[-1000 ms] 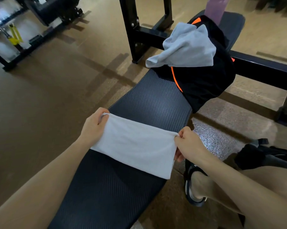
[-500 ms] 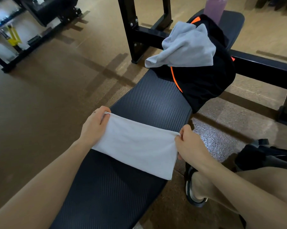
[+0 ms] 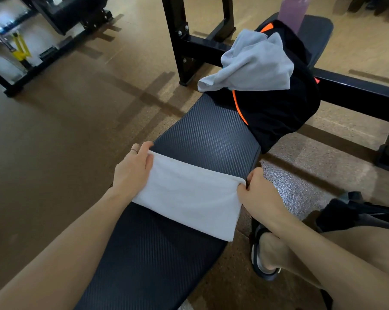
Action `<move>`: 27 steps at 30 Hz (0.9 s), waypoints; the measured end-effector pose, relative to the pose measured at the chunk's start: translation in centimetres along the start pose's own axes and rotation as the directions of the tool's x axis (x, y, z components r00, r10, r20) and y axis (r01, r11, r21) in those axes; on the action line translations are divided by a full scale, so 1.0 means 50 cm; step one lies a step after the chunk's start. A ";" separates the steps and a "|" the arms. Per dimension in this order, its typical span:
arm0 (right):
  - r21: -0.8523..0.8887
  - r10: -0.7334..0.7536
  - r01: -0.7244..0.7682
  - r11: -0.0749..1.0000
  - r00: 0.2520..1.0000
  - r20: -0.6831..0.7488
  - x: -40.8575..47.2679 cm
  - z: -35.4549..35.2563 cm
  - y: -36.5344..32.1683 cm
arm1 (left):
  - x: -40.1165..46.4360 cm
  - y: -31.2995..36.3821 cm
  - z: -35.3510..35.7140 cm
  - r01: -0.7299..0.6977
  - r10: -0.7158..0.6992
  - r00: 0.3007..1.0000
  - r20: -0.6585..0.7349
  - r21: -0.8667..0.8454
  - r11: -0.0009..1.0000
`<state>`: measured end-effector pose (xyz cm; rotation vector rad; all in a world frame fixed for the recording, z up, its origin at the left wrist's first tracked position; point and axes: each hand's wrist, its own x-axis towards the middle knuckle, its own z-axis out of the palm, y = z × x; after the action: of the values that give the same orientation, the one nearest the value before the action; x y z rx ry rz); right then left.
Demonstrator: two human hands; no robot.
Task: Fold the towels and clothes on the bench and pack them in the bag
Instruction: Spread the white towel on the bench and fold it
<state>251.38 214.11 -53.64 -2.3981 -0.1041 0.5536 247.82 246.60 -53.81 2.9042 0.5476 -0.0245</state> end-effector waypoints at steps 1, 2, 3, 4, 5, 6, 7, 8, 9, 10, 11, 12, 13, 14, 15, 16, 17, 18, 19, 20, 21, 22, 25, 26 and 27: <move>-0.082 -0.071 0.066 0.994 0.995 -0.065 -0.002 -0.001 0.001 | -0.001 0.003 -0.002 0.003 -0.001 1.000 -0.024 0.080 0.997; -0.176 -0.199 0.175 0.969 0.971 -0.129 -0.004 -0.002 0.000 | -0.007 0.009 -0.004 0.001 0.009 0.998 -0.059 0.169 0.986; -0.263 -0.355 0.307 0.915 0.921 -0.158 -0.006 0.000 -0.003 | -0.020 0.022 -0.010 -0.015 0.039 0.994 -0.101 0.234 0.972; -0.326 -0.501 0.435 0.839 0.852 -0.153 -0.008 0.003 -0.006 | -0.042 0.042 -0.013 -0.058 0.094 0.986 -0.134 0.250 0.966; -0.368 -0.609 0.535 0.760 0.784 -0.119 -0.010 0.008 -0.009 | -0.072 0.065 -0.012 -0.130 0.166 0.975 -0.150 0.227 0.965; -0.408 -0.669 0.595 0.692 0.742 -0.052 -0.009 0.016 -0.005 | -0.109 0.091 -0.004 -0.216 0.244 0.960 -0.141 0.186 0.959; -0.451 -0.680 0.617 0.645 0.733 0.030 -0.010 0.025 0.002 | -0.151 0.116 0.011 -0.292 0.306 0.947 -0.097 0.142 0.946; -0.492 -0.656 0.615 0.616 0.746 0.111 -0.010 0.036 0.011 | -0.194 0.135 0.031 -0.335 0.339 0.941 -0.012 0.110 0.936; -0.525 -0.621 0.602 0.601 0.766 0.167 -0.009 0.046 0.023 | -0.233 0.147 0.052 -0.345 0.339 0.938 0.078 0.095 0.934; -0.542 -0.584 0.588 0.601 0.786 0.206 -0.007 0.054 0.035 | -0.263 0.148 0.074 -0.333 0.319 0.937 0.144 0.089 0.939; -0.549 -0.551 0.577 0.605 0.801 0.235 -0.006 0.057 0.044 | -0.283 0.144 0.089 -0.316 0.296 0.939 0.176 0.094 0.944; -0.551 -0.536 0.573 0.607 0.807 0.250 -0.008 0.058 0.050 | -0.295 0.136 0.099 -0.306 0.283 0.942 0.181 0.111 0.946; -0.552 -0.533 0.571 0.607 0.808 0.251 -0.010 0.056 0.052 | -0.299 0.130 0.101 -0.304 0.280 0.944 0.177 0.128 0.944; -0.553 -0.528 0.569 0.609 0.811 0.252 -0.014 0.053 0.052 | -0.299 0.125 0.098 -0.309 0.283 0.941 0.186 0.134 0.942; -0.549 -0.515 0.567 0.614 0.815 0.265 -0.022 0.050 0.052 | -0.299 0.123 0.090 -0.316 0.285 0.935 0.213 0.129 0.940; -0.545 -0.502 0.567 0.618 0.818 0.282 -0.032 0.050 0.053 | -0.302 0.124 0.079 -0.318 0.280 0.928 0.247 0.127 0.940; -0.540 -0.492 0.566 0.623 0.820 0.292 -0.043 0.051 0.053 | -0.308 0.127 0.068 -0.320 0.276 0.920 0.278 0.129 0.939; -0.535 -0.482 0.563 0.630 0.824 0.298 -0.056 0.053 0.053 | -0.317 0.133 0.058 -0.323 0.271 0.914 0.302 0.136 0.937; -0.530 -0.471 0.558 0.638 0.828 0.305 -0.068 0.054 0.053 | -0.328 0.146 0.050 -0.329 0.270 0.908 0.320 0.147 0.933; -0.523 -0.463 0.556 0.646 0.830 0.311 -0.081 0.054 0.052 | -0.345 0.163 0.045 -0.347 0.282 0.899 0.334 0.152 0.925; -0.516 -0.460 0.556 0.651 0.830 0.315 -0.094 0.055 0.054 | -0.363 0.182 0.044 -0.372 0.308 0.890 0.337 0.143 0.917; -0.515 -0.464 0.559 0.650 0.828 0.314 -0.105 0.056 0.056 | -0.383 0.201 0.050 -0.397 0.336 0.880 0.336 0.129 0.909; -0.518 -0.481 0.576 0.633 0.816 0.320 -0.123 0.056 0.069 | -0.430 0.235 0.077 -0.431 0.368 0.877 0.309 0.165 0.887; -0.496 -0.483 0.585 0.642 0.811 0.331 -0.123 0.049 0.071 | -0.439 0.237 0.088 -0.416 0.366 0.895 0.255 0.181 0.891; -0.466 -0.490 0.598 0.652 0.801 0.343 -0.120 0.041 0.073 | -0.445 0.237 0.097 -0.386 0.351 0.915 0.198 0.180 0.905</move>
<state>244.84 211.22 -55.15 -2.6502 -1.1992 0.4912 231.47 226.88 -55.32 3.1274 -0.0449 -0.2803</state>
